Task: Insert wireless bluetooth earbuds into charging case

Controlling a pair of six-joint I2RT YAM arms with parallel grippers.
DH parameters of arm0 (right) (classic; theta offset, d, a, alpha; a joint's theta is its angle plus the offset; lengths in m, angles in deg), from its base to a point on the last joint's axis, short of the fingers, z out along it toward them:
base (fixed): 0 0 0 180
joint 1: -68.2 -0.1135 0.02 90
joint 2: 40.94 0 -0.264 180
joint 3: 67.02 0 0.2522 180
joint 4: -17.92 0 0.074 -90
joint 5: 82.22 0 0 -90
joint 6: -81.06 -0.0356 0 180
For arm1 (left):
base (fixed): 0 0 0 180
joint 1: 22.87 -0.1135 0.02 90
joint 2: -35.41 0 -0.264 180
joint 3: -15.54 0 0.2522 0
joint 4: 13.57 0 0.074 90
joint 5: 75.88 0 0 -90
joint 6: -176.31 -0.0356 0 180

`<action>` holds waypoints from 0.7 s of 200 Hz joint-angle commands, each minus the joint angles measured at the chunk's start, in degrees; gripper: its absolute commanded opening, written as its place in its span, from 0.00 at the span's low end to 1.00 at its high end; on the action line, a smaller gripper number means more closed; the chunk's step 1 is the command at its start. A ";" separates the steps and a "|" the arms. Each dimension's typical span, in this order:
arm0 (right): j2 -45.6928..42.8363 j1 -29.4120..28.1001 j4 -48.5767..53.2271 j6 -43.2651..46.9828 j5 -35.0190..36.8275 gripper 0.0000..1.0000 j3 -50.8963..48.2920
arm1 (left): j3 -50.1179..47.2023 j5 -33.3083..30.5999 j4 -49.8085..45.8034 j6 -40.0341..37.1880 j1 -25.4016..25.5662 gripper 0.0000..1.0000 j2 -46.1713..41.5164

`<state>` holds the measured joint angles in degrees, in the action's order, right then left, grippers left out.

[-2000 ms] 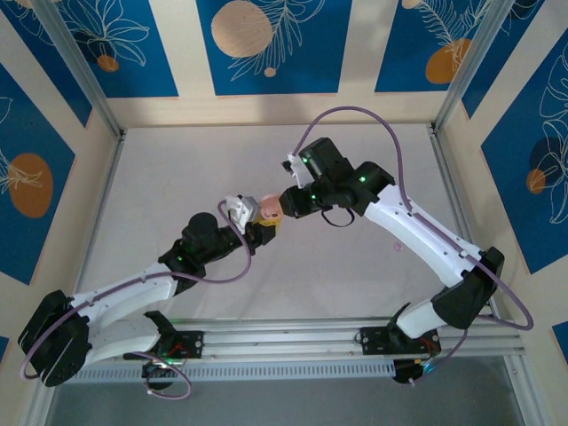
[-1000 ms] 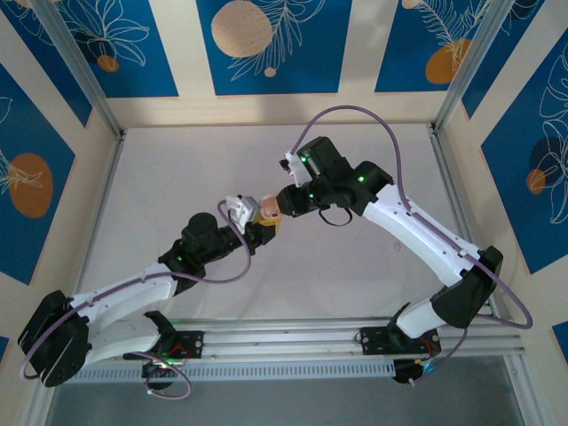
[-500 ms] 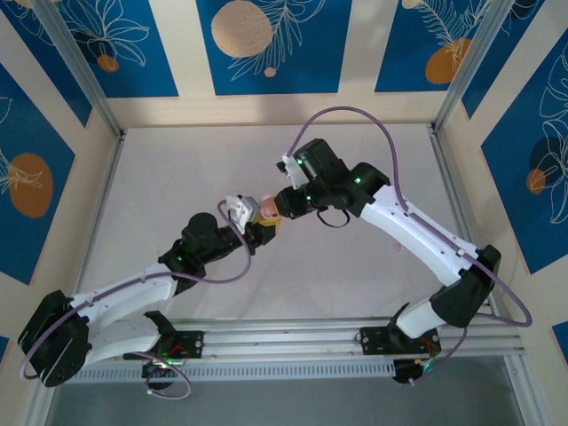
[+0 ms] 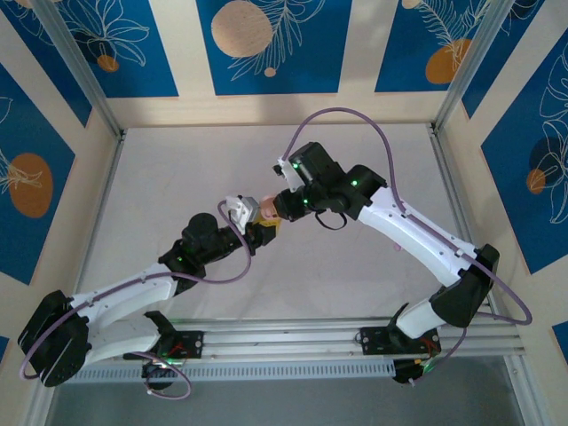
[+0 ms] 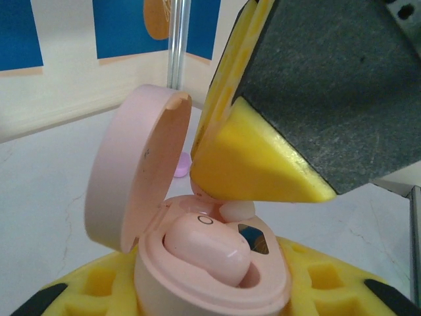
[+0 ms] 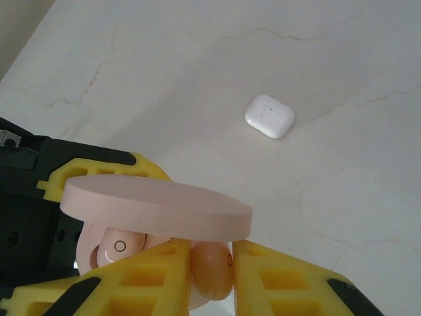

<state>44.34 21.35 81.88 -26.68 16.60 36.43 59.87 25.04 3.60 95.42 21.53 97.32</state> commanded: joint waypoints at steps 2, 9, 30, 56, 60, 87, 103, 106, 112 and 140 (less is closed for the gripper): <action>0.77 -0.88 2.28 1.54 -0.73 0.23 1.03 | 0.81 0.16 5.70 1.09 0.57 0.26 -1.09; 0.77 -0.92 2.19 1.48 -1.35 0.24 1.04 | 0.80 0.16 5.66 1.05 0.59 0.26 -1.09; 0.34 -0.87 1.79 1.60 -3.12 0.24 0.96 | 0.81 0.07 5.55 1.09 0.53 0.26 -1.20; -0.30 -0.60 1.25 1.53 -4.73 0.25 0.62 | 0.81 0.06 5.50 1.00 0.60 0.26 -1.18; -0.37 -0.53 1.14 1.44 -4.92 0.25 0.64 | 0.81 0.07 5.50 0.98 0.58 0.26 -1.18; -1.01 0.00 0.63 0.81 -6.59 0.27 0.52 | 0.95 0.32 5.46 1.06 0.55 0.26 -0.91; -1.50 0.35 0.09 0.63 -7.15 0.27 0.22 | 1.07 0.41 5.38 1.06 0.56 0.26 -0.83; -1.59 0.42 0.00 0.48 -7.03 0.27 0.14 | 1.07 0.43 5.34 1.07 0.56 0.26 -0.83; -1.69 0.52 -0.09 0.40 -6.82 0.26 -0.09 | 1.07 0.51 5.36 1.07 0.56 0.26 -0.78; -2.19 0.62 -0.10 0.24 -3.84 0.24 -0.39 | 1.10 0.92 5.59 1.30 0.59 0.26 -0.83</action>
<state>43.94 22.21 81.68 -26.05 13.59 36.41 59.87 25.26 4.80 95.72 21.53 97.30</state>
